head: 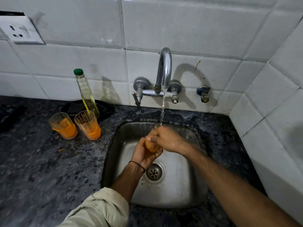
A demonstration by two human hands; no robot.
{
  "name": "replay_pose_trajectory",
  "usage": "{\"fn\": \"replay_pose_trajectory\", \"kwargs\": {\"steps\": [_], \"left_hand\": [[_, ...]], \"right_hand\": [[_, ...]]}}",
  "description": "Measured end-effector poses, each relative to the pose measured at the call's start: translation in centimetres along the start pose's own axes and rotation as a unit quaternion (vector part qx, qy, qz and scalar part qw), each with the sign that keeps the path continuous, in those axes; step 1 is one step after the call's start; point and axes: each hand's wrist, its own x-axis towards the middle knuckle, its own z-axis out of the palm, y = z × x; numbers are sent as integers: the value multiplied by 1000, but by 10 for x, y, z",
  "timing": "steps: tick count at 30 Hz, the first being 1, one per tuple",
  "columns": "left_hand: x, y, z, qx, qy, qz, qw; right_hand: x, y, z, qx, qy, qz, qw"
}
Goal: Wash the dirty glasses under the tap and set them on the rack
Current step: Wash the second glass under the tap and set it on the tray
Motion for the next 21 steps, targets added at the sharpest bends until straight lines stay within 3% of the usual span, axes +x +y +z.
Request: {"fn": "replay_pose_trajectory", "kwargs": {"steps": [5,7,10,13,17,19,21], "left_hand": [[-3,14,-2,38,-12,-122,992],[1,13,-4,44,-4,-86,995],[7,5,-4,24,9,11,1000],[7,3,-7,33,-4,34,999],[3,14,-13,111,-2,-31,993],[1,16,-13,135,0,-69,988],[3,16,-11,127,12,-51,990]], "right_hand": [[-5,19,-3,-201,-73,-65,975],[-6,18,-3,-176,-50,-65,981],[-6,6,8,-11,-6,-40,999],[-2,6,18,61,24,-10,998],[-6,21,11,-75,-68,-55,993],[-8,25,10,-154,-60,-89,982],[-10,21,12,-118,-21,-84,989]]}}
